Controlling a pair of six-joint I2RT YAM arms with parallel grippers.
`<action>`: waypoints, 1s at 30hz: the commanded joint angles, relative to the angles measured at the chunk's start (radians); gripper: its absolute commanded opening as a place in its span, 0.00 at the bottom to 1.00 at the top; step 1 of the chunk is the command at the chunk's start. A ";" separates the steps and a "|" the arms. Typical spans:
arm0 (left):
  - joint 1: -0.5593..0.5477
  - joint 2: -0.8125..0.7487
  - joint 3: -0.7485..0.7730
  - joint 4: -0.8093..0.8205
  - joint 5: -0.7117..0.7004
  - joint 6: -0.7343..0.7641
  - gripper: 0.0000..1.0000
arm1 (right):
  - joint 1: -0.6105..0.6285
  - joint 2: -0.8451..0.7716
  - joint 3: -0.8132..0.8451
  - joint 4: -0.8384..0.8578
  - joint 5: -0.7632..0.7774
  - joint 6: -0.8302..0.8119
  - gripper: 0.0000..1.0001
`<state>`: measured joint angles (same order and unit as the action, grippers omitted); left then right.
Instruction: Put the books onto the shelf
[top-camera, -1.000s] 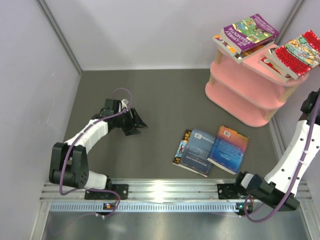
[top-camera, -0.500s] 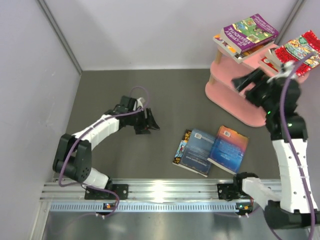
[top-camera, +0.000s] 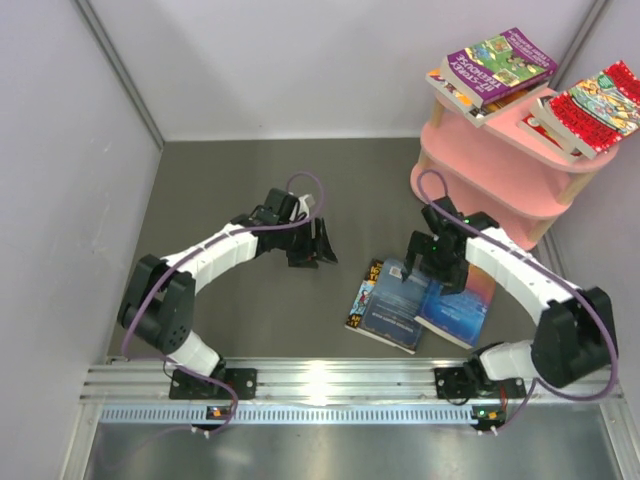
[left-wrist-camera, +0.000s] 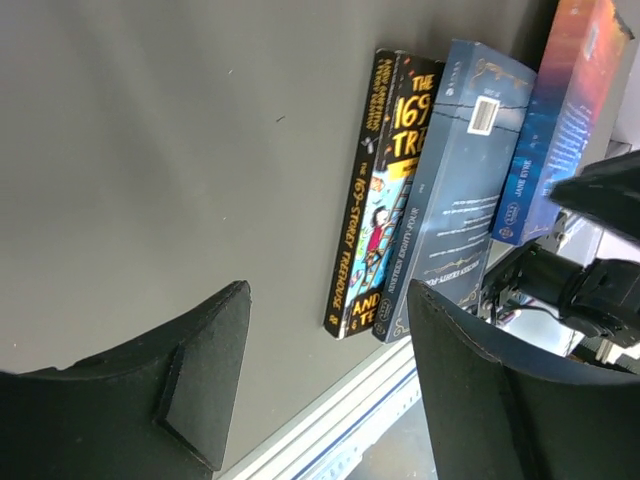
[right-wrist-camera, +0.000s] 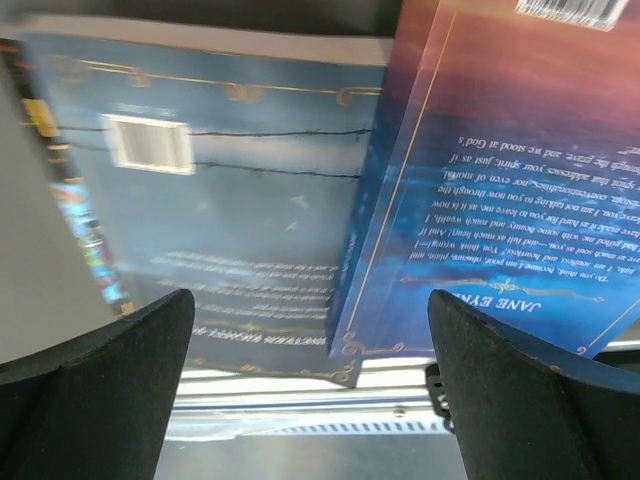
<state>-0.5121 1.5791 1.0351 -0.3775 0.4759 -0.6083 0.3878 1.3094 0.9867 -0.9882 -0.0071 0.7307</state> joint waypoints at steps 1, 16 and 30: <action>0.001 -0.054 -0.029 0.006 -0.022 -0.013 0.69 | 0.054 0.097 -0.019 -0.014 0.058 0.015 1.00; 0.023 -0.183 -0.138 -0.015 -0.077 -0.018 0.69 | 0.223 0.350 -0.151 -0.026 0.153 0.015 0.86; 0.035 -0.143 -0.127 -0.008 -0.060 -0.005 0.68 | 0.373 0.349 -0.025 0.120 0.081 -0.020 0.00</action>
<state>-0.4793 1.4307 0.9020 -0.3988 0.4034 -0.6250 0.6960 1.6558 0.9161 -1.1938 0.1791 0.7170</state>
